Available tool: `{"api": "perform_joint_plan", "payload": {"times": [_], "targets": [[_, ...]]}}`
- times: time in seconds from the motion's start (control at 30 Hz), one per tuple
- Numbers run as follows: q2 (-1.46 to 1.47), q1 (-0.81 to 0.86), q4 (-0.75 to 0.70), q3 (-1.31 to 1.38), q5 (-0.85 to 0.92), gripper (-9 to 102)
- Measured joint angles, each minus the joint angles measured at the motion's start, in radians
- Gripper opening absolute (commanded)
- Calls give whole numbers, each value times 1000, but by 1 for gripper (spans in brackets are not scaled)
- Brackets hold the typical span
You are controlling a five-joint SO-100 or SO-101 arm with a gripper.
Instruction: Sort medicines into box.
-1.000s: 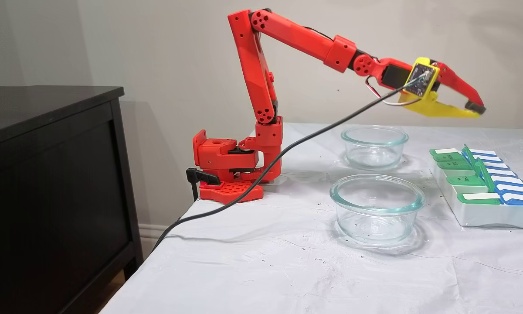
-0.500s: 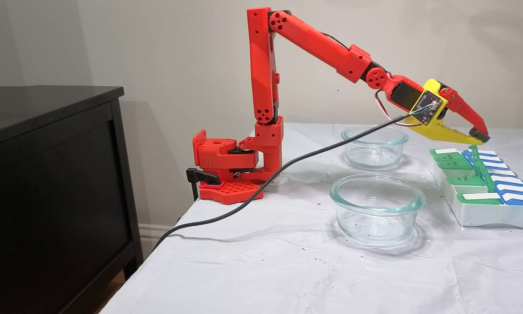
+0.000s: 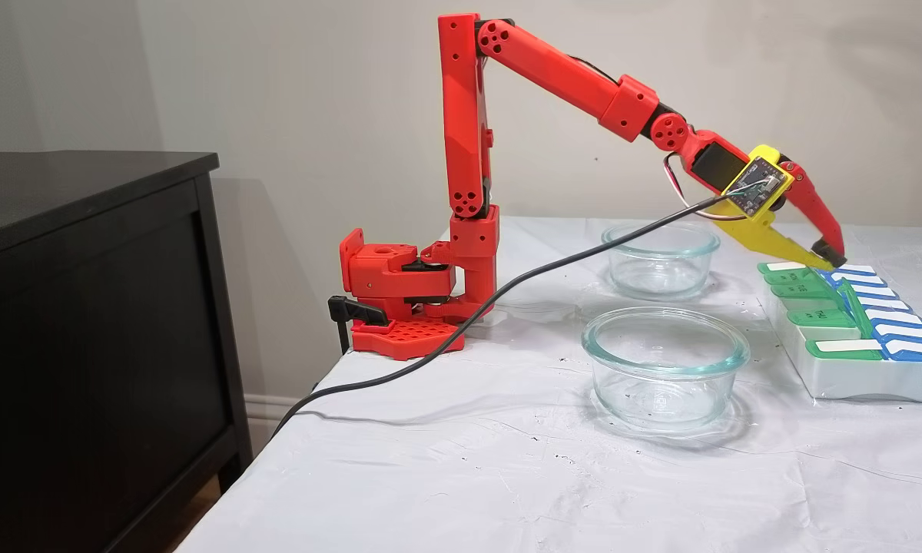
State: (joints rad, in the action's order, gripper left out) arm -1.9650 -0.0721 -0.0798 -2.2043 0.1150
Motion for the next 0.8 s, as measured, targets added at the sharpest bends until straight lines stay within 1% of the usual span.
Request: {"api": "perform_joint_plan", "payload": {"times": [0.07,0.2,0.3,0.8], "targets": [[0,-2,-35,2,6,0],[8,-8,-166,49,-6,0],[46,-9,-233,97,-26,0],[140,-11,-416,209,-64,0]]}}
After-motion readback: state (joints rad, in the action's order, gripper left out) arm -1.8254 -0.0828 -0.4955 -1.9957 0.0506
